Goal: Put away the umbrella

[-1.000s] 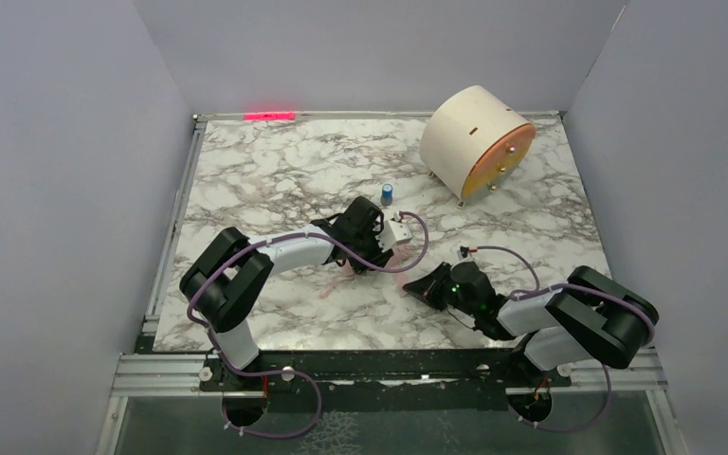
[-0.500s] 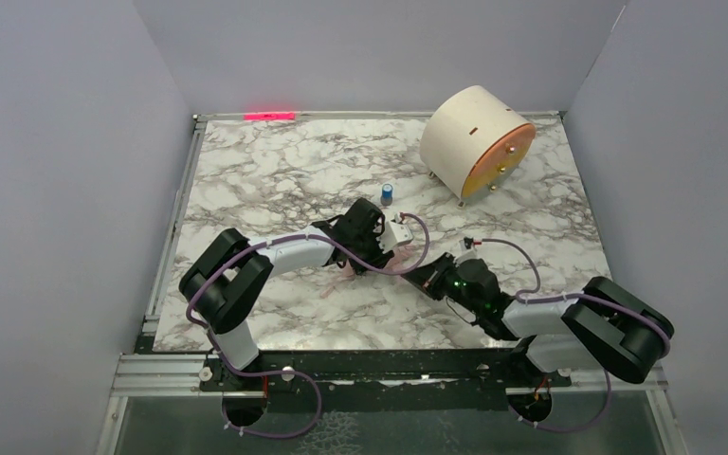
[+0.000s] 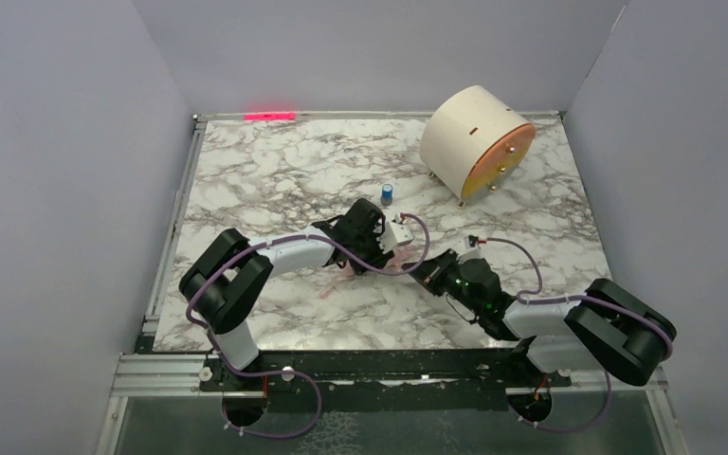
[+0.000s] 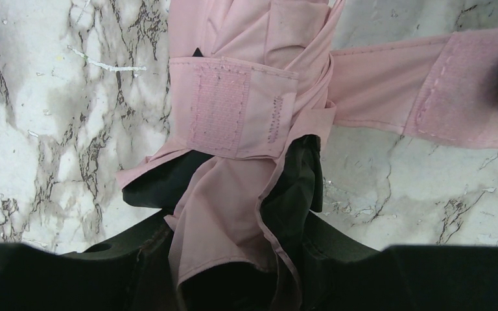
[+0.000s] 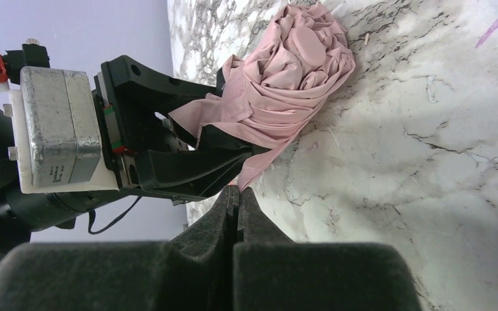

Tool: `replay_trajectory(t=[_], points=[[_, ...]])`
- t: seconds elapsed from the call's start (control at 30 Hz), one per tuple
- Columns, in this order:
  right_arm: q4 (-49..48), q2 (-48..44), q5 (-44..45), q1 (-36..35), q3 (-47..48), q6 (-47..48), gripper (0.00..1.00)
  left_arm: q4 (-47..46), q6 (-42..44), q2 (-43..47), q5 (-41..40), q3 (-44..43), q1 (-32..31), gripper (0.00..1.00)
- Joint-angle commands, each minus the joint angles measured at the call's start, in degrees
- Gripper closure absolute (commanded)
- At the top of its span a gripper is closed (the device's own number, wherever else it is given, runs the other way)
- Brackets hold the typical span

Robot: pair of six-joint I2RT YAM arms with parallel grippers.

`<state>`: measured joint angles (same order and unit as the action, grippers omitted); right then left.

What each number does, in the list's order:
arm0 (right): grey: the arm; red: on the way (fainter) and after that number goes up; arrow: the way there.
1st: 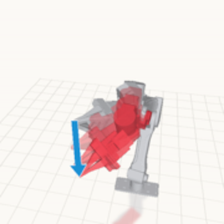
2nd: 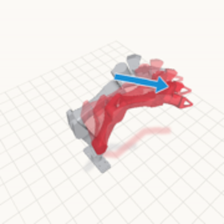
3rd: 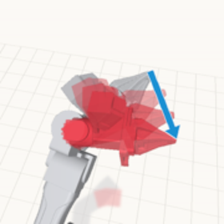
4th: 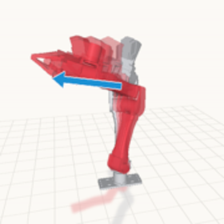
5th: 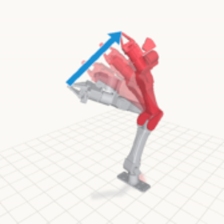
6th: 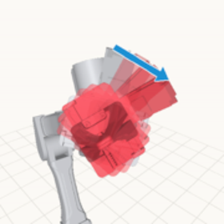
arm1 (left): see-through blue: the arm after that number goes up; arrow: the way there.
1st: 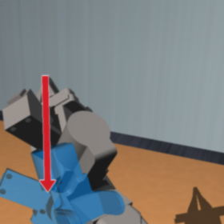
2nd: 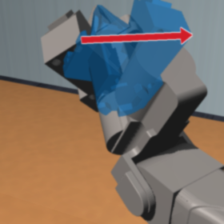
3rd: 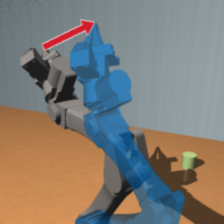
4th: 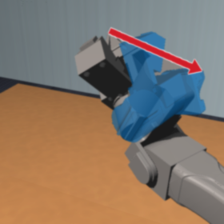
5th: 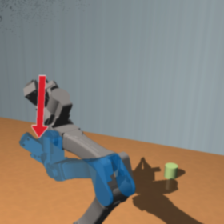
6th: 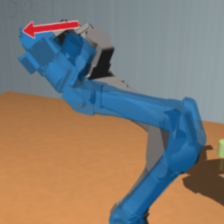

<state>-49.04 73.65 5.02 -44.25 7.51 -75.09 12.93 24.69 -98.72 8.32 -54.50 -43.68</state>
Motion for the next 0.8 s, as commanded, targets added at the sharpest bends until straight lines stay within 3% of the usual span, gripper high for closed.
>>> replay_trajectory(t=[0.0,0.33,0.57,0.77], points=[[-10.1,2.2,1.9,-0.1,2.2,-2.6,1.0,7.8,1.4,-6.3,-7.9,4.9,-0.2,1.0],[-8.7,7.5,5.8,0.8,6.4,-6.6,1.0,6.7,2.1,-6.0,-7.9,6.1,-1.3,1.0],[2.9,6.8,8.9,1.4,10.8,-7.8,1.0,6.8,2.2,-6.0,-7.9,6.0,-1.4,1.0],[6.4,8.1,9.6,2.0,12.2,-8.6,1.0,6.8,2.3,-6.4,-7.9,6.0,-1.6,1.0]])
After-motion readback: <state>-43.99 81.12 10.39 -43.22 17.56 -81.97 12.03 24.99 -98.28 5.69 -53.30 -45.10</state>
